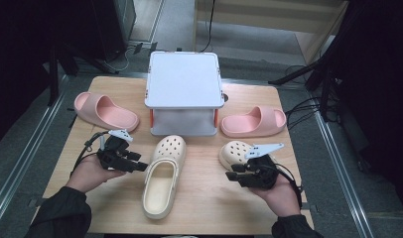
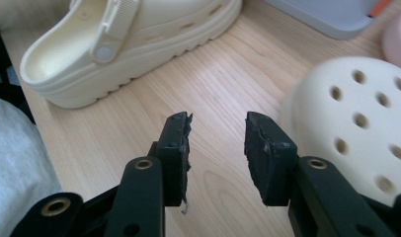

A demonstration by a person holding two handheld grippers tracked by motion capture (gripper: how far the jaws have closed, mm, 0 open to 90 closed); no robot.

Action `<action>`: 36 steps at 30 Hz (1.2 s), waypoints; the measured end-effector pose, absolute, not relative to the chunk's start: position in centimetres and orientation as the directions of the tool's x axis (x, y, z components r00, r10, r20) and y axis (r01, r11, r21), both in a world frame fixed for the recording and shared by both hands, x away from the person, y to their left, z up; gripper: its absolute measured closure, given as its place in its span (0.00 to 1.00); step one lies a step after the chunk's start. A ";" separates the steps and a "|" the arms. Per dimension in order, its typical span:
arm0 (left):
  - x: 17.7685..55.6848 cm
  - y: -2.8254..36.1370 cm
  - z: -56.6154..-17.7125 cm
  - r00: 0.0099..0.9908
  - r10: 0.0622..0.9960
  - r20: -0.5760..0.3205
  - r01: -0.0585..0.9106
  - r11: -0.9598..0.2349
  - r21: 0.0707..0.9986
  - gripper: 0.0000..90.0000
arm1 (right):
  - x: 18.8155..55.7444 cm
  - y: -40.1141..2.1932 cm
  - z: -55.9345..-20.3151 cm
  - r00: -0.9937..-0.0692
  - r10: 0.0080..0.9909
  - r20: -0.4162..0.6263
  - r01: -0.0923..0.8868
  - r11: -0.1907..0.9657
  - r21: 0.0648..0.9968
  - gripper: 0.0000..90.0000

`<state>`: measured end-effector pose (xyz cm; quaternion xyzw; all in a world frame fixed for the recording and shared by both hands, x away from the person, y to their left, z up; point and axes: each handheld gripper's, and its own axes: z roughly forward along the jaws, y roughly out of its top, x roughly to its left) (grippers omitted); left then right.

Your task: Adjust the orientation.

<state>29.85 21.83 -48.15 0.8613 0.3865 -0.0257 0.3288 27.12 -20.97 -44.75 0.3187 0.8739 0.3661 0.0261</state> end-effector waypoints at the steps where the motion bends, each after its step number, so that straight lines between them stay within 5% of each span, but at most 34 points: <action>1: 29.8 21.8 -48.1 0.700 0.650 -0.296 0.683 -0.486 0.545 0.49 | 27.1 -21.3 -44.7 -0.791 0.581 0.190 0.543 0.525 0.656 0.69; 36: 30.8 21.3 -48.2 0.708 0.651 -0.274 0.674 -0.506 0.538 0.47 | 26.0 -28.1 -44.6 -0.686 0.712 0.148 0.592 0.429 0.682 0.61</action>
